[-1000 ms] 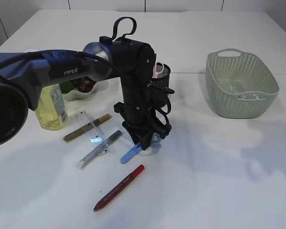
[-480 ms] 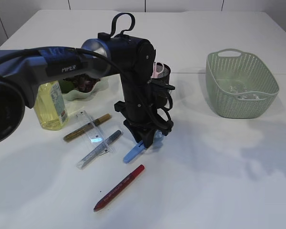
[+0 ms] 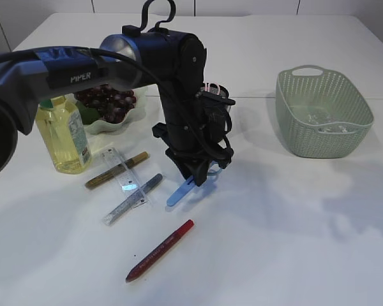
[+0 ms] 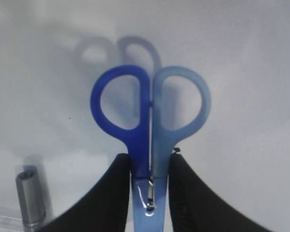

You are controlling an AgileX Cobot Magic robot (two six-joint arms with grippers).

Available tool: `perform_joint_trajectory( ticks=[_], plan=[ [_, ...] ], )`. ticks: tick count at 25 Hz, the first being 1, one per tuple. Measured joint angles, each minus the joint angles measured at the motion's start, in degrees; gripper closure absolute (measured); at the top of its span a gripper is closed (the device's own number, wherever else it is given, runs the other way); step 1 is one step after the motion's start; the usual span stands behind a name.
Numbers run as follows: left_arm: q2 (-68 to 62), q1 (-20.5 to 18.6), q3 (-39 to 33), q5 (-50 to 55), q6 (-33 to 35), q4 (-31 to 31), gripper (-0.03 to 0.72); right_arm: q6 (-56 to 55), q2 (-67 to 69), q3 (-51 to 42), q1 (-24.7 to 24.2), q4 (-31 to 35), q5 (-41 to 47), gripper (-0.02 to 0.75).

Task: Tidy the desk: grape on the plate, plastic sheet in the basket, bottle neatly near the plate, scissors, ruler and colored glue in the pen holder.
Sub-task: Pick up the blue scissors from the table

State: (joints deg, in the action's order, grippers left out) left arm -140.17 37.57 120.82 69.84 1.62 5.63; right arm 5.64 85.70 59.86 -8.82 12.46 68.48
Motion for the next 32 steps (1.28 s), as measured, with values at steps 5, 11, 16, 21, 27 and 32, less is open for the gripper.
perform_joint_trajectory(
  ticks=[5, 11, 16, 21, 27, 32],
  plan=[
    [0.0, 0.0, 0.0, 0.0, 0.0, 0.5, 0.503, 0.0, 0.0, 0.0, 0.0, 0.0, 0.0, 0.424],
    [0.0, 0.0, 0.0, 0.0, 0.0, 0.6, 0.503, 0.0, 0.0, 0.0, 0.0, 0.0, 0.0, 0.424],
    [1.3, 0.0, -0.8, 0.0, 0.0, 0.6, 0.504, 0.0, 0.0, 0.0, 0.0, 0.0, 0.0, 0.424],
    [4.1, 0.0, -5.3, 0.0, 0.0, 0.1, 0.504, 0.0, 0.0, 0.0, 0.0, -0.1, 0.0, 0.424],
    [7.2, 0.0, -9.3, 0.0, 0.0, -0.2, 0.504, 0.0, 0.0, 0.0, 0.0, -0.6, 0.0, 0.424],
    [10.2, 0.0, -11.8, -1.5, 0.0, -0.2, 0.504, 0.0, 0.0, 0.0, 0.0, -1.1, 0.0, 0.424]
  ],
)
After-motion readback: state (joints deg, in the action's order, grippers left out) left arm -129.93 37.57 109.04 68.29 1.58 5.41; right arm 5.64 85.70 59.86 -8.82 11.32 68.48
